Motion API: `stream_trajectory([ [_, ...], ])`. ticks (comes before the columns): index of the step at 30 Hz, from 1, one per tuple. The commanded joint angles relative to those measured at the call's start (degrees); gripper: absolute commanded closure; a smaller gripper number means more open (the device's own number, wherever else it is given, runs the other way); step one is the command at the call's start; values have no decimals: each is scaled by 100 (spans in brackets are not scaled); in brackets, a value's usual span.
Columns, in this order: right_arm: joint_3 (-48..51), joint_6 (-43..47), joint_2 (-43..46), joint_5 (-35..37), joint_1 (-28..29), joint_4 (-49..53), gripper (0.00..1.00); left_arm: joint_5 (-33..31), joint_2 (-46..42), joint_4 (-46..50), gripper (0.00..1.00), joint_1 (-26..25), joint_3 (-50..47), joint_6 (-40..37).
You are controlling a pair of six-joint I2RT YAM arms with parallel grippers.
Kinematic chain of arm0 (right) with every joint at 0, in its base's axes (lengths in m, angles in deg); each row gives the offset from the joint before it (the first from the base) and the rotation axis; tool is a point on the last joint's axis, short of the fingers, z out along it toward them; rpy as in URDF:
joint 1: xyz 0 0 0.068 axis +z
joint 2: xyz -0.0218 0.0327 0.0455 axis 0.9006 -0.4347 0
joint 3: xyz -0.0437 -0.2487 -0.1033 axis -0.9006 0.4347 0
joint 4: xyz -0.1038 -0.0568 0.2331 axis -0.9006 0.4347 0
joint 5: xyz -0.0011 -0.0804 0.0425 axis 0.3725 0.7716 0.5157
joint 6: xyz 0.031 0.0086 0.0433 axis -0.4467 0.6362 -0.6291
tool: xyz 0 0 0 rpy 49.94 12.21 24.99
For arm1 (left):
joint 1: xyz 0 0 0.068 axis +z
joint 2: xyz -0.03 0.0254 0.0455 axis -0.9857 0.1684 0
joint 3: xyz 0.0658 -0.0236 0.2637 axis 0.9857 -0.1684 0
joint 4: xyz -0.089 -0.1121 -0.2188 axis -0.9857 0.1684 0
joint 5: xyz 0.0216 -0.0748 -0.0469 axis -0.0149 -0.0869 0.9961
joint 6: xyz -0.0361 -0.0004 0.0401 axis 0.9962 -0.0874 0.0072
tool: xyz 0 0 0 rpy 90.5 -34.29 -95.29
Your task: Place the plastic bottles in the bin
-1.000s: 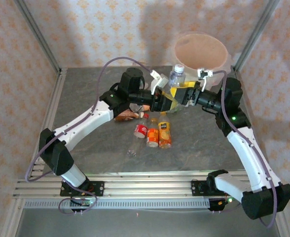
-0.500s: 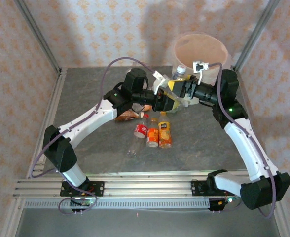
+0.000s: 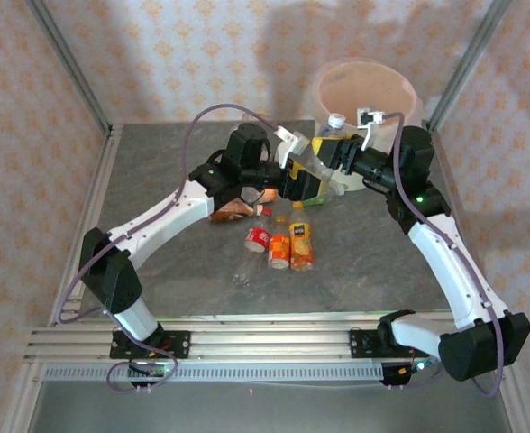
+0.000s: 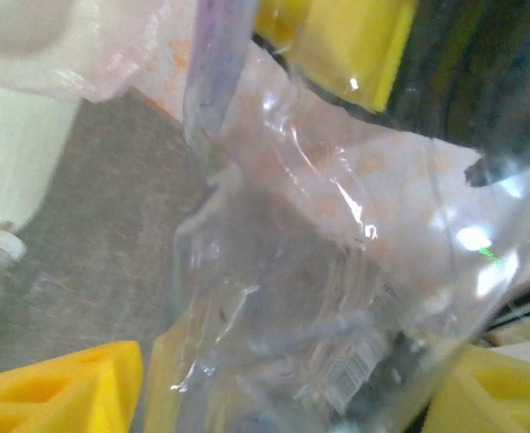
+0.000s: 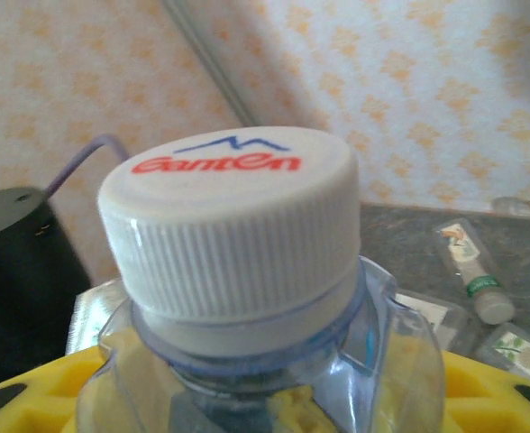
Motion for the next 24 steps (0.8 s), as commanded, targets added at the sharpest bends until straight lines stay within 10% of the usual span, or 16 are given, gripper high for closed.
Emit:
stream_trajectory([
  [1, -89, -221, 39, 860, -20, 124, 59, -272, -145, -137, 5, 80, -122, -110],
  [6, -270, -133, 19, 1920, -20, 720, 59, -1164, -518, -267, 0, 144, -491, -62],
  [19, -1883, 383, -896, 2711, -37, 1531, 59, -6114, -1492, -77, 0, 249, -1640, 894],
  [24, -2658, 884, -1412, 2714, -119, 1596, 59, -6777, -1635, 664, 0, 577, -1748, 1706],
])
